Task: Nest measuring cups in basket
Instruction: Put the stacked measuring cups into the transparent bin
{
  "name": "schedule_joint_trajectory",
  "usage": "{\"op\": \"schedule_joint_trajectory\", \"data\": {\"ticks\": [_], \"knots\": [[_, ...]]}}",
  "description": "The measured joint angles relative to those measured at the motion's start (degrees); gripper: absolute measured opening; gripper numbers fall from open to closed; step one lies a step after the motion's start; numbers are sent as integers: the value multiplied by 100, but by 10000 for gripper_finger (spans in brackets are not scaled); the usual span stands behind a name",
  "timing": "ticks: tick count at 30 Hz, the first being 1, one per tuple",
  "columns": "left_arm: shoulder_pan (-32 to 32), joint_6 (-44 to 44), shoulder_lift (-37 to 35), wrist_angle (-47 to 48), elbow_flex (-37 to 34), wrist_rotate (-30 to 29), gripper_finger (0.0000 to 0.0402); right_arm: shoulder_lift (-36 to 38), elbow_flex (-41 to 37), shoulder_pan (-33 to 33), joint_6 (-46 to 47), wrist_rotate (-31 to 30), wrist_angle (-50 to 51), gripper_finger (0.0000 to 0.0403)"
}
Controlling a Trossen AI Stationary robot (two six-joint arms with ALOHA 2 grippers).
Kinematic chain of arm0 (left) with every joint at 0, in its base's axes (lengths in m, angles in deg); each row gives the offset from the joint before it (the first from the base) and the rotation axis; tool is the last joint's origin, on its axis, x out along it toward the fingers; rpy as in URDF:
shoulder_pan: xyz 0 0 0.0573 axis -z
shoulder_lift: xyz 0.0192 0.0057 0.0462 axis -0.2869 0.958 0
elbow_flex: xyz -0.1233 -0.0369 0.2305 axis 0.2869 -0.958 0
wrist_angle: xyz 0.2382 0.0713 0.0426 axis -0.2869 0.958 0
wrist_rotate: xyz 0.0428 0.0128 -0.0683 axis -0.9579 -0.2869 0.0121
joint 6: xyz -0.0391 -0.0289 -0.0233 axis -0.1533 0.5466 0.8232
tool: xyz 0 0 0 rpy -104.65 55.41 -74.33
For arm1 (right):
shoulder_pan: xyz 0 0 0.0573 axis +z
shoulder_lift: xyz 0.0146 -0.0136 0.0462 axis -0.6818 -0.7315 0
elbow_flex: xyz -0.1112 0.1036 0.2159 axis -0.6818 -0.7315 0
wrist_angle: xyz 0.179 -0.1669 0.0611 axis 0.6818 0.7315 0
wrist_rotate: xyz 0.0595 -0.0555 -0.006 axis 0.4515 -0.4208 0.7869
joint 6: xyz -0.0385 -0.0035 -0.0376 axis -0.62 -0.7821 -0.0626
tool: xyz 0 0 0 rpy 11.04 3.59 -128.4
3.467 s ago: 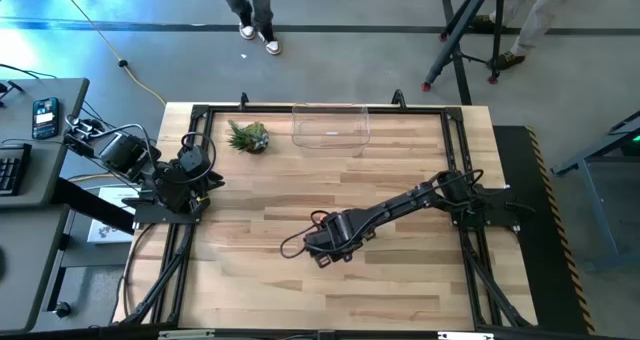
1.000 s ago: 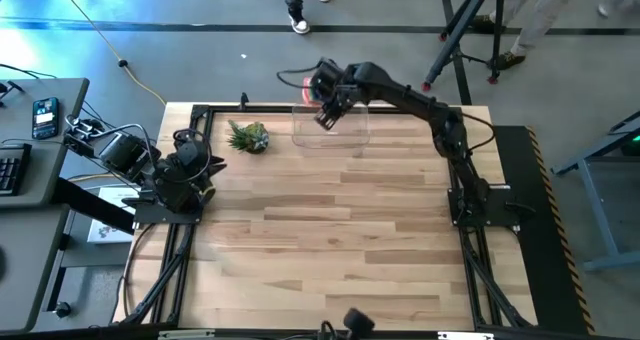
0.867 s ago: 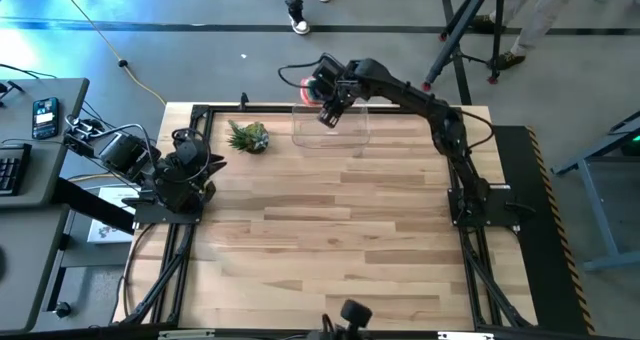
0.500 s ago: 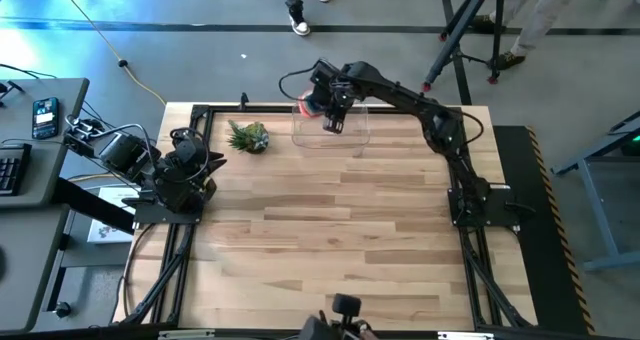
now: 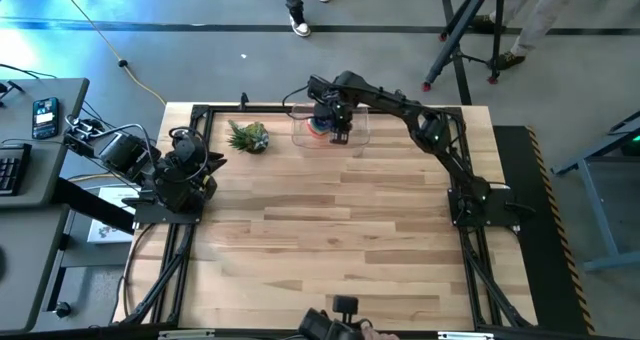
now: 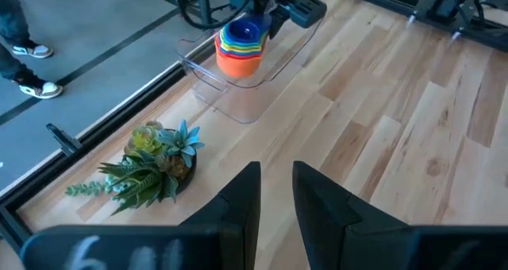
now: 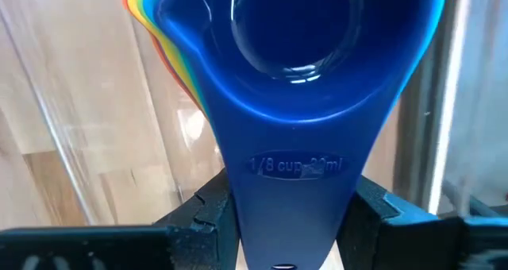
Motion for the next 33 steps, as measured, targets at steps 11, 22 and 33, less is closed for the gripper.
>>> {"op": "schedule_joint_trajectory", "data": {"ticks": [11, 22, 33], "knots": [[0, 112, 0, -1, 0, 21, 65, -362, 0, -93, -73, 59, 240, 132], [0, 148, 0, -1, -2, 65, 65, -417, 0, -91, -117, 98, 374, 132], [0, 148, -2, -1, 0, 67, 65, -451, 0, -28, 33, 81, 360, 190]]}}
